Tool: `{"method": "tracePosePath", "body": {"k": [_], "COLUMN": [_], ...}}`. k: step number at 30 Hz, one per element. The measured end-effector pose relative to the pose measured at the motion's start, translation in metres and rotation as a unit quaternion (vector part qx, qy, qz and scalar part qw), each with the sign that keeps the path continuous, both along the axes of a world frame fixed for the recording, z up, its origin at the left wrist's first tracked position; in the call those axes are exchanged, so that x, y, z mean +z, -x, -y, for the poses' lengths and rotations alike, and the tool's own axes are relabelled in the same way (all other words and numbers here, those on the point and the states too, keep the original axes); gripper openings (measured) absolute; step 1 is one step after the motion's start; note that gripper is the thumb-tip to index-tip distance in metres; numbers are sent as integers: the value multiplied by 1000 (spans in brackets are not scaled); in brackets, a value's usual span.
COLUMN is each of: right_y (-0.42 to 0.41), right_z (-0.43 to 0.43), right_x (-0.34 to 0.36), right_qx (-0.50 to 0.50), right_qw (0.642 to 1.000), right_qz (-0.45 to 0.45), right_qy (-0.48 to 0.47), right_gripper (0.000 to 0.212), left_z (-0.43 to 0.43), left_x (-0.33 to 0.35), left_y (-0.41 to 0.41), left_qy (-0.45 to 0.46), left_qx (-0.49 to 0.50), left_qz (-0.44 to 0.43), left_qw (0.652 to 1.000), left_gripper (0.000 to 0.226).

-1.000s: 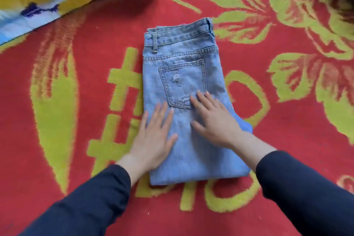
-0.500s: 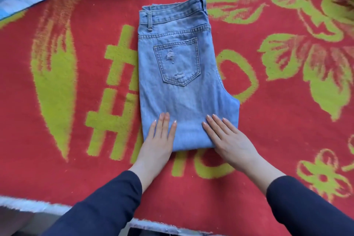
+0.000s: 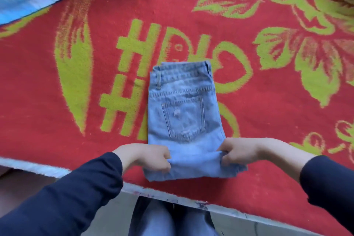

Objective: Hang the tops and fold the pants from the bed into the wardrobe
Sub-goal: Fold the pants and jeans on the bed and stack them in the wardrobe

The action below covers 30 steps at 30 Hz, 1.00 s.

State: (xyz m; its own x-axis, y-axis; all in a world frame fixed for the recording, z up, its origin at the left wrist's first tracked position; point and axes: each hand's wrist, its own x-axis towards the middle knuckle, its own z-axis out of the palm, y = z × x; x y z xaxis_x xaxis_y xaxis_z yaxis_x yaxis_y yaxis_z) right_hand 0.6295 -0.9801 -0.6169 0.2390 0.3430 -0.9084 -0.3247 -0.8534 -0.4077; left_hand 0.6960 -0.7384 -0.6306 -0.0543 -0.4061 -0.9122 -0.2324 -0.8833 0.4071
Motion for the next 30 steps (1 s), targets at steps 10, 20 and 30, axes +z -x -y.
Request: {"method": "tracePosePath", "body": {"k": [10, 20, 30], "right_y": [-109, -153, -148], "right_z": [46, 39, 31], "right_x": [29, -33, -60], "right_qx": [-291, -421, -623], "right_qw": [945, 861, 774], "right_qz": [134, 285, 112], "right_qy": [-62, 22, -17], "right_gripper": [16, 22, 45], "left_z": [-21, -1, 22], "left_x": [15, -20, -79], "left_y": [-115, -175, -151], "left_qy": [118, 159, 91], "left_qx": [377, 460, 585], "left_qz": [-18, 118, 294], "left_qw": [918, 866, 750], "left_gripper": [36, 13, 46]}}
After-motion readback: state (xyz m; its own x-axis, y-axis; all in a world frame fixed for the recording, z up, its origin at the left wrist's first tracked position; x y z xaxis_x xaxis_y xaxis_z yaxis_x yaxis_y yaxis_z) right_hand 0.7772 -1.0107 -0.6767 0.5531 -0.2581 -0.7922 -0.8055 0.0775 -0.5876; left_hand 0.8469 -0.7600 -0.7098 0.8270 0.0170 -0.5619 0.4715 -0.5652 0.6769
